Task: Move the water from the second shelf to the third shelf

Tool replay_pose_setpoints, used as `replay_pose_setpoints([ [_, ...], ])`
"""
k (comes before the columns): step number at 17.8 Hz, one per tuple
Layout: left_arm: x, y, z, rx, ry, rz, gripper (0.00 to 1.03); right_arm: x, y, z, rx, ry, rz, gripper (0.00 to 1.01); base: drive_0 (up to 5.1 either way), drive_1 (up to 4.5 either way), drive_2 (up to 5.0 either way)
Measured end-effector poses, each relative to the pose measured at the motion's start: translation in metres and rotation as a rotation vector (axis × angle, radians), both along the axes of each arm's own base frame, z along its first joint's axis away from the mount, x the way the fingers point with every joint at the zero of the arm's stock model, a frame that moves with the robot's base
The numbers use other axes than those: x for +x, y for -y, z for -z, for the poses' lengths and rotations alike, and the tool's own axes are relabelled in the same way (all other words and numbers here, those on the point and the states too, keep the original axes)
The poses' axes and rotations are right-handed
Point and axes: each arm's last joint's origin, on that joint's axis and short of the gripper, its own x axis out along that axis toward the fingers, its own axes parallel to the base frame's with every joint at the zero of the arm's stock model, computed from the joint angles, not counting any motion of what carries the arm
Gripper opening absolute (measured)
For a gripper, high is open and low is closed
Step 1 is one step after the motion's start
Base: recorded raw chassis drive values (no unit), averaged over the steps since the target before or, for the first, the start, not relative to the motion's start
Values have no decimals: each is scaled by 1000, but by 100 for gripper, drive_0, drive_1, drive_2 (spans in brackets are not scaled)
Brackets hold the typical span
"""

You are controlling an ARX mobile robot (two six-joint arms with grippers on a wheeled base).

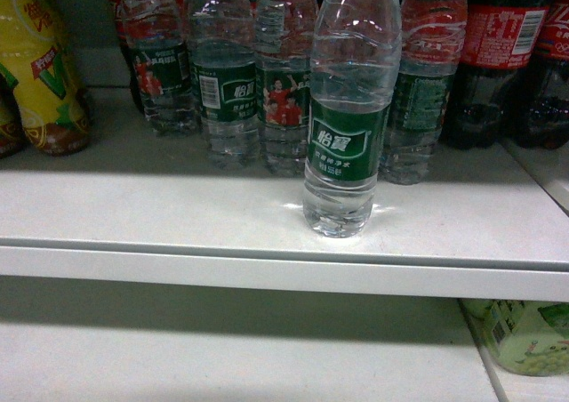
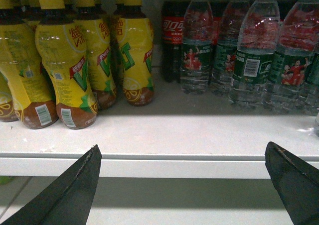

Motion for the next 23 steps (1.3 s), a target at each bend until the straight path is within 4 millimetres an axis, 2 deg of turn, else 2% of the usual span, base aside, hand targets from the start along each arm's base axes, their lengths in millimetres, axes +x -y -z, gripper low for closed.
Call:
replay_pose_setpoints([
  [23,0,0,0,0,0,0,98,0,0,0,0,0,0,98,0,0,0],
])
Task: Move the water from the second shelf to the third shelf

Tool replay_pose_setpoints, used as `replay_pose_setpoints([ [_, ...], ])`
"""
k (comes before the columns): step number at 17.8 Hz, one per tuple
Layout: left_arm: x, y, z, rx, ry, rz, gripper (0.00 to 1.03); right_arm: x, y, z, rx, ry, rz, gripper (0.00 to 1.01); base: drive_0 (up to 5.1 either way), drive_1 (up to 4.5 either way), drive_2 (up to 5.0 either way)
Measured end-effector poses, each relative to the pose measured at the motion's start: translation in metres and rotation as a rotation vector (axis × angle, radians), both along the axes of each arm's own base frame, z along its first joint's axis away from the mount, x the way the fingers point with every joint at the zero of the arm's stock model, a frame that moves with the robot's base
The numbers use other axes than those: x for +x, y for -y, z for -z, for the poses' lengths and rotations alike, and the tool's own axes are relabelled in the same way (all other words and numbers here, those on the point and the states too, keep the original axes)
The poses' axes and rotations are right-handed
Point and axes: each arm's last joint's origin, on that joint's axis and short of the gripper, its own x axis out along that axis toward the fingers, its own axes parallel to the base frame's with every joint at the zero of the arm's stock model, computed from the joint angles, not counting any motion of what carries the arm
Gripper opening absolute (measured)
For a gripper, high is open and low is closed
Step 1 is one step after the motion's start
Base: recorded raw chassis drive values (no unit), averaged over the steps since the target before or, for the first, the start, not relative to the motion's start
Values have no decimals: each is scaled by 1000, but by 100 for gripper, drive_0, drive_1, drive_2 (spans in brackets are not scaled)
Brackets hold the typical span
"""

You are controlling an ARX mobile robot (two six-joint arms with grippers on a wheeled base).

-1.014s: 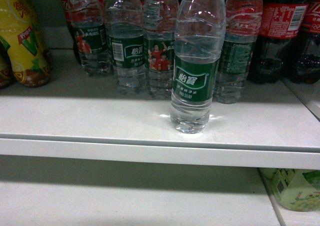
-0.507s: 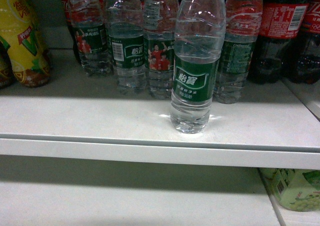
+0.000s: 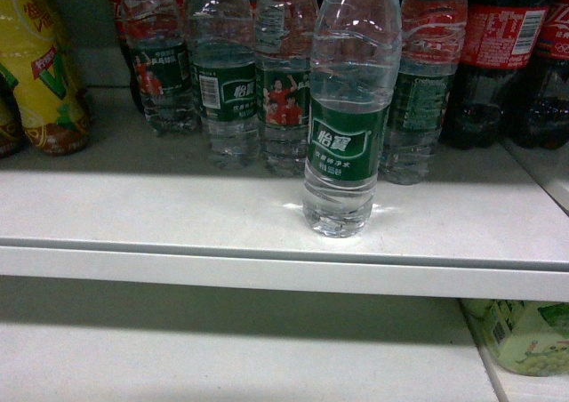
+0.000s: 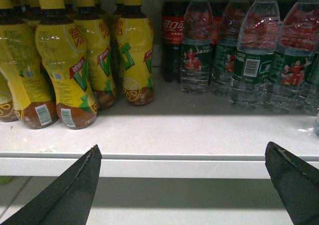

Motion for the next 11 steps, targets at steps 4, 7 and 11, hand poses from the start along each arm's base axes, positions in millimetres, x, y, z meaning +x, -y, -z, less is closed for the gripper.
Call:
replay_pose_setpoints([
  [4,0,0,0,0,0,0,98,0,0,0,0,0,0,98,0,0,0],
  [7,0,0,0,0,0,1,98,4,2,2,93,-119,-77,98,0,0,0],
  [11,0,0,0,0,0,0,98,22,5,-33,151,-46,-131,98,0,0,0],
])
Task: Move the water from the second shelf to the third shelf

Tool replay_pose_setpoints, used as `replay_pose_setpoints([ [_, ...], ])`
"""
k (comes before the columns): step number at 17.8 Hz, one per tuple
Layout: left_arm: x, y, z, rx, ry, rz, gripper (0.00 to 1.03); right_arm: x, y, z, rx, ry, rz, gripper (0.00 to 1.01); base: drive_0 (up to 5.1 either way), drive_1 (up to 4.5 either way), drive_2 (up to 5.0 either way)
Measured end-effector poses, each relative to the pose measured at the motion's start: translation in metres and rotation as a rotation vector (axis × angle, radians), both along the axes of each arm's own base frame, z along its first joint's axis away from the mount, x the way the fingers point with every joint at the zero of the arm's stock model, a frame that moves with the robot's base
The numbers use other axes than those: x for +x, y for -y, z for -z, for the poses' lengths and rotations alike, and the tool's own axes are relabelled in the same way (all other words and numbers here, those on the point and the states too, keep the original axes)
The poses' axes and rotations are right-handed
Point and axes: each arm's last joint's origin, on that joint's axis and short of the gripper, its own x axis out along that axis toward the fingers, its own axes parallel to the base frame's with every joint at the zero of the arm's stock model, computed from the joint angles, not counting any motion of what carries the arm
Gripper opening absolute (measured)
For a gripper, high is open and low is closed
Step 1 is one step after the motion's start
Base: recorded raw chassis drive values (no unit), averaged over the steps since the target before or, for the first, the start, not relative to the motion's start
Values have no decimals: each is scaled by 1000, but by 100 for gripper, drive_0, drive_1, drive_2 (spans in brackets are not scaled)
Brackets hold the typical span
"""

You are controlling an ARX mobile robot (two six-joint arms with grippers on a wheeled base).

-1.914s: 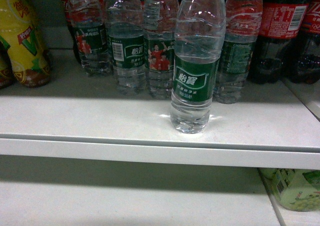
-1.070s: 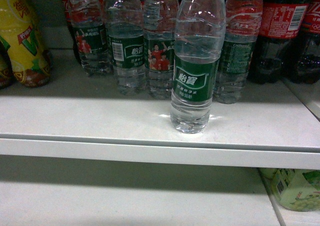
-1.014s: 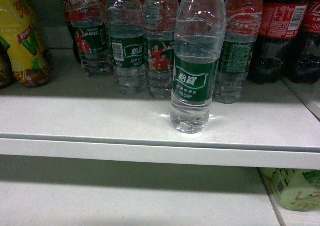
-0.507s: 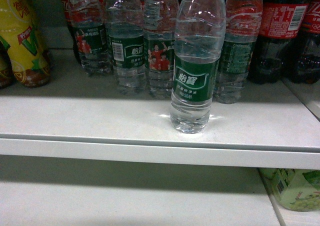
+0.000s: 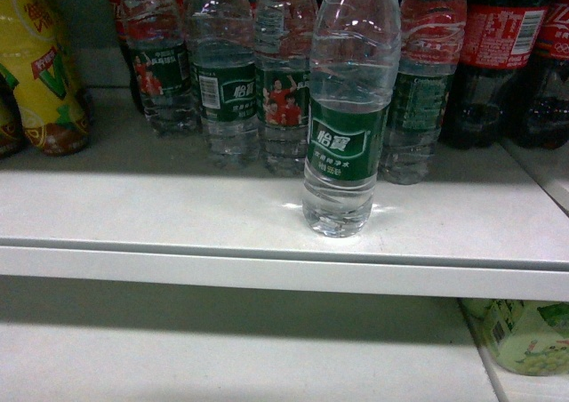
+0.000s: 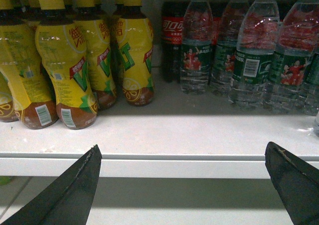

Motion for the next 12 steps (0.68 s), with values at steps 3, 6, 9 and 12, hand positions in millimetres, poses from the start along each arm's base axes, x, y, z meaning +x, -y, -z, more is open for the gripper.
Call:
replay_pose_setpoints([
  [3,0,0,0,0,0,0,98,5,0,-8,-2,19,-2,98,0,0,0],
  [6,0,0,0,0,0,0,98,18,0,-17,-4,31,-8,98,0,0,0],
  [9,0,0,0,0,0,0,98,39,-16,-17,-17,14,-102,98,0,0,0],
  [12,0,0,0,0,0,0,98,67,-57,10,-44,-76,-269,98,0,0,0],
])
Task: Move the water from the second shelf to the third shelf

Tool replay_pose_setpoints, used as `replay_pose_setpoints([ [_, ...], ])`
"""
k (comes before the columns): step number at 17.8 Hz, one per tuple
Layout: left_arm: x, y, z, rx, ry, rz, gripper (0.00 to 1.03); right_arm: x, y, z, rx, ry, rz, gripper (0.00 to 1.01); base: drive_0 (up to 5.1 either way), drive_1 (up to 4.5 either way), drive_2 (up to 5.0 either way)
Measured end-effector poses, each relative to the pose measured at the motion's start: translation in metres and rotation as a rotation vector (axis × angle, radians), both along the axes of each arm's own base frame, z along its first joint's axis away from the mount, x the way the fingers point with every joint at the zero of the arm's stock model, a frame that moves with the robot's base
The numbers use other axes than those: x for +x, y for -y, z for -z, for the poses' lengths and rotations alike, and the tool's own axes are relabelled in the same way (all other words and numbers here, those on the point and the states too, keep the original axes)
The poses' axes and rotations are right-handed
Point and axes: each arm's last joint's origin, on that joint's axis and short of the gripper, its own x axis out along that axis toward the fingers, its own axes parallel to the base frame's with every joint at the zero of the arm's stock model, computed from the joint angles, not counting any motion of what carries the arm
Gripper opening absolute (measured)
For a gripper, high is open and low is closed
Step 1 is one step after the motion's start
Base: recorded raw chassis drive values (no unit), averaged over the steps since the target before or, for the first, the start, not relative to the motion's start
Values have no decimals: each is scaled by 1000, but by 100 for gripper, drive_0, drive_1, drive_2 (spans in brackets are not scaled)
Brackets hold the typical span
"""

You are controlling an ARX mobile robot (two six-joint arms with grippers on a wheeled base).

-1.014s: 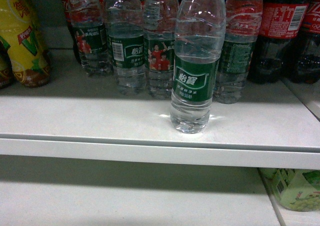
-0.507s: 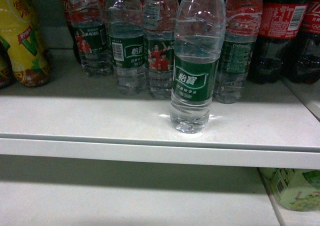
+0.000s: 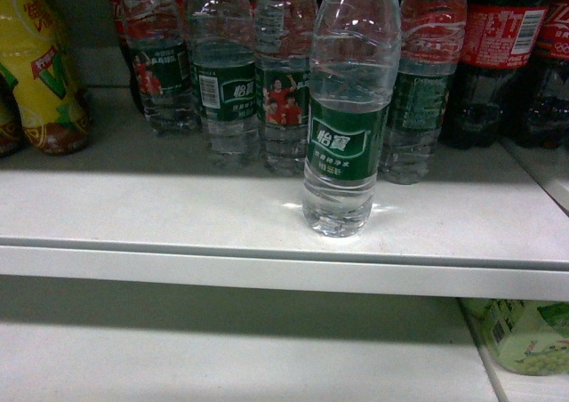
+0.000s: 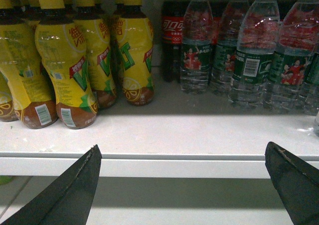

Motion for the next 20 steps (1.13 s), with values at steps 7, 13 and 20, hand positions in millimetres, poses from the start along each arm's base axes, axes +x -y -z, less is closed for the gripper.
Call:
replay_pose_setpoints([
  [7,0,0,0,0,0,0,98,39,-68,7,-53,-69,-208,98,0,0,0],
  [13,0,0,0,0,0,0,98,51,-84,4,-52,-85,-213,98,0,0,0],
  [20,0,0,0,0,0,0,98,71,-96,3,-43,-123,-163,98,0,0,0],
])
